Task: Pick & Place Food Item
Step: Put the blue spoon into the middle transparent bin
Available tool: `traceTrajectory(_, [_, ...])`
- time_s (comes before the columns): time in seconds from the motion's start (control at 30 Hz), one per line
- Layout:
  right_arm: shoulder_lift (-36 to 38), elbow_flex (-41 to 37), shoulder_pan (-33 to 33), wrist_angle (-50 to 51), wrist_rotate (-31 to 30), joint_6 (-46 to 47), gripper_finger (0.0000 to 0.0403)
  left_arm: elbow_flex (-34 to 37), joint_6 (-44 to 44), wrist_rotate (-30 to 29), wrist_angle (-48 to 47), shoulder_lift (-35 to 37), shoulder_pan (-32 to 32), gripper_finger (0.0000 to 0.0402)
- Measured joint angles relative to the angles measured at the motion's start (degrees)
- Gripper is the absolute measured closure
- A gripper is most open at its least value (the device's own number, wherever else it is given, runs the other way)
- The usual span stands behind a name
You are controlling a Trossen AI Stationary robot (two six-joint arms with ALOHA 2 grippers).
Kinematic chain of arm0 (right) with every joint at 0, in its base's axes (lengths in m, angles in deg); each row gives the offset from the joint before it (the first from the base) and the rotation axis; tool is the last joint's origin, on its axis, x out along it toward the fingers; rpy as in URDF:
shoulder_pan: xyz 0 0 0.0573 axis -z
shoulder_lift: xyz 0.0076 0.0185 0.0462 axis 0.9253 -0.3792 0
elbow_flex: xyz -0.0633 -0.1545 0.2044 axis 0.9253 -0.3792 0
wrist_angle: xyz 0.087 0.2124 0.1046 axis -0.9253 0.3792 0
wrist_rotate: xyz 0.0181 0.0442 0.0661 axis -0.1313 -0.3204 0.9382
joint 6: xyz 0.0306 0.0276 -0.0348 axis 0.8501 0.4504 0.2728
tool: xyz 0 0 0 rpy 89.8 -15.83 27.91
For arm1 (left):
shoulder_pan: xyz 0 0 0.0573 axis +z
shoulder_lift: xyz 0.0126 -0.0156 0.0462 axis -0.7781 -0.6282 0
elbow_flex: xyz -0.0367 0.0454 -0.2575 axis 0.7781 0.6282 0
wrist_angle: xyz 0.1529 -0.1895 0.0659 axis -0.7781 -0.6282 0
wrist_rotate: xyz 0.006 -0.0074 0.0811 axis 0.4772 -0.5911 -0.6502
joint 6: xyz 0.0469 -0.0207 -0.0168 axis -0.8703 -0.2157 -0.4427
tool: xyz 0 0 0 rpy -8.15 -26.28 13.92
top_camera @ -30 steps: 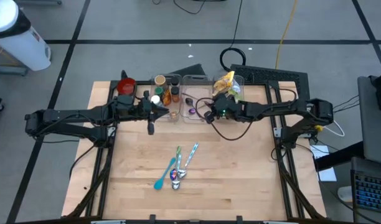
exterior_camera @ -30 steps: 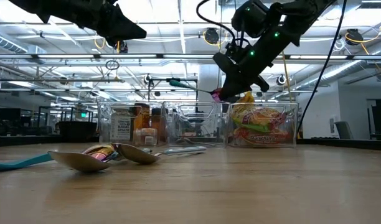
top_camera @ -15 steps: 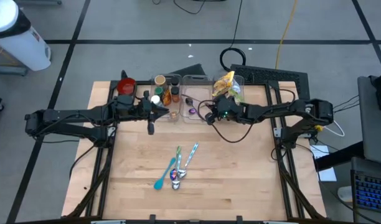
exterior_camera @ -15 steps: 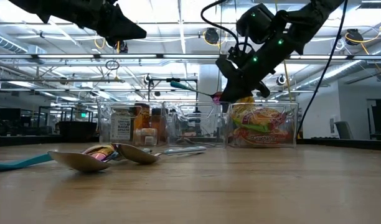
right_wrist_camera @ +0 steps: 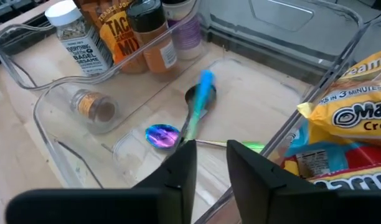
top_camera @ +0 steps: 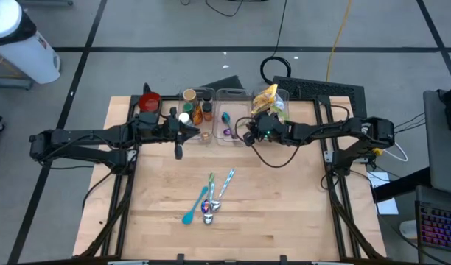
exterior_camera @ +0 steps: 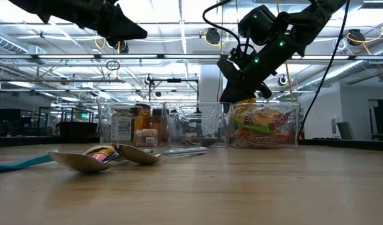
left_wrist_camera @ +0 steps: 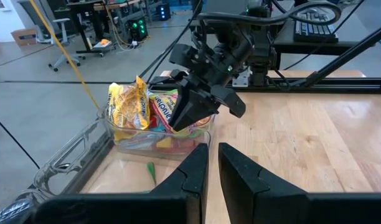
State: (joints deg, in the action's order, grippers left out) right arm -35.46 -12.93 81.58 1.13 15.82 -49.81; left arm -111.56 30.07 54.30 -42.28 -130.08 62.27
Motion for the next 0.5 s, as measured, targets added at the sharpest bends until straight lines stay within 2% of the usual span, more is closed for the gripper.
traceTrajectory(0.23, [0.0, 0.0, -0.1, -0.4, 0.0, -2.4, 0.0289, 0.0, 0.0, 0.0, 0.0, 0.0, 0.0, 0.0355])
traceTrajectory(0.5, [4.0, -0.1, -2.0, -1.4, 0.0, -6.6, 0.0276, 0.0, 0.1, 0.0, 0.0, 0.0, 0.0, 0.0355])
